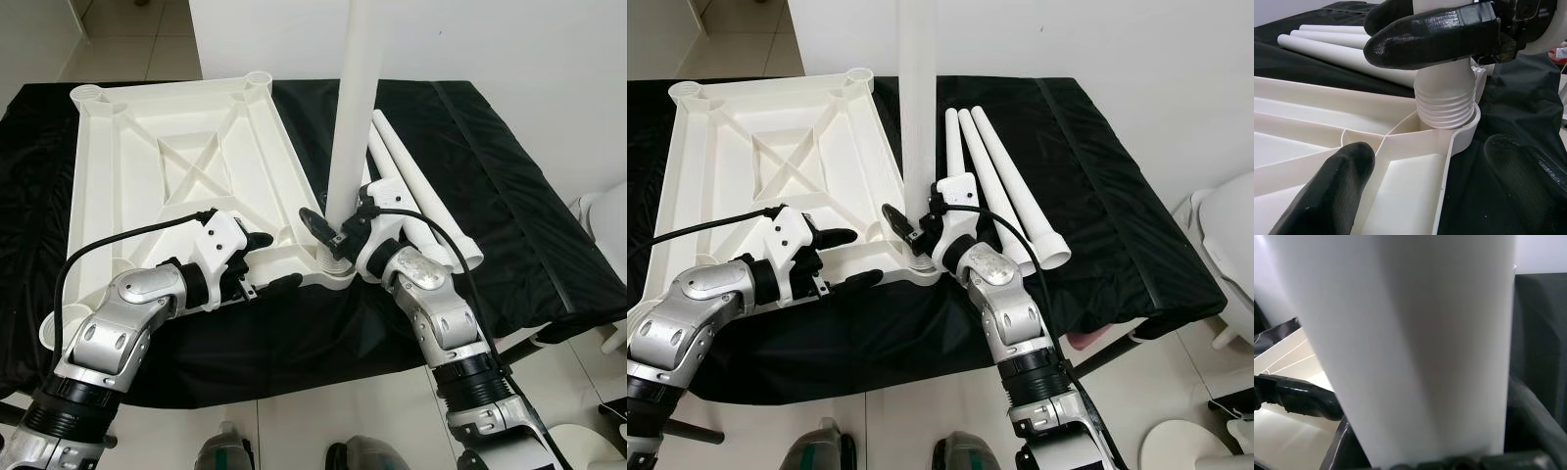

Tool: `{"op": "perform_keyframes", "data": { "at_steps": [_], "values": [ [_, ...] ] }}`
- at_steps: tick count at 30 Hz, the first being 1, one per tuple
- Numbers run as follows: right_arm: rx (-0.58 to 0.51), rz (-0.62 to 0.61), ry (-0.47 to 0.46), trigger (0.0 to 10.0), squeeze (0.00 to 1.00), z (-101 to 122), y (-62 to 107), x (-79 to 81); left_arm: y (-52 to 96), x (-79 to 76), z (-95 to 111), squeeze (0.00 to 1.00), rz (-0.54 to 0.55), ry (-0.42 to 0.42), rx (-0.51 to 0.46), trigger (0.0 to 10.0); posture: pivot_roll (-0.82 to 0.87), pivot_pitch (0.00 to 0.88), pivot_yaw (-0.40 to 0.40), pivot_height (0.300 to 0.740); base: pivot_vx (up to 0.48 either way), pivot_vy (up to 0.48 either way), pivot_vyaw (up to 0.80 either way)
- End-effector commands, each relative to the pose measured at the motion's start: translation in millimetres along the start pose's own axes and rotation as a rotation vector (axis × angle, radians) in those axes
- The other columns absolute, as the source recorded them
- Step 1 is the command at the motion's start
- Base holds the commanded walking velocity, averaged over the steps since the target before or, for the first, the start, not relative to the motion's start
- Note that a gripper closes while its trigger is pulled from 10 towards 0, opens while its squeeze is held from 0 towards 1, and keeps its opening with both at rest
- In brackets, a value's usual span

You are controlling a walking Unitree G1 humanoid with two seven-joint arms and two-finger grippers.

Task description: Building children table

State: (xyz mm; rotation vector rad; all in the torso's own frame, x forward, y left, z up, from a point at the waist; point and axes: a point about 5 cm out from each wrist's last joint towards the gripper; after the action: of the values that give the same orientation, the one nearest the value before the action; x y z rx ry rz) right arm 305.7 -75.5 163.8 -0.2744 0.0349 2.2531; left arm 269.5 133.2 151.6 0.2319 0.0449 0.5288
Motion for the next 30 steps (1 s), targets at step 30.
{"op": "perform_keyframes", "data": {
  "at_steps": [30],
  "values": [
    [0.066, -0.025, 0.071, 10.0, 0.0, -28.1, 23.0, 1.8, 4.0, -2.9, -3.7, 0.0, 0.061, 0.026, 0.003, 10.0, -0.01, 0.001, -0.034, 0.74, 0.0, 0.0, 0.0]
  ]
}}
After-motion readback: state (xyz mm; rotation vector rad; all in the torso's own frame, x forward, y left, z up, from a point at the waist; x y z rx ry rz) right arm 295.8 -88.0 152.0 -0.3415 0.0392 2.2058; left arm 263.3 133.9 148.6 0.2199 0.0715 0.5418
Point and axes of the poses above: a point about 5 cm out from each wrist's last joint towards the gripper, its own y axis pointing back from the gripper into the wrist, its own z axis along the axis of the wrist's last joint, x = y × z, and after that the axes turned 7 degrees about y, right-handed
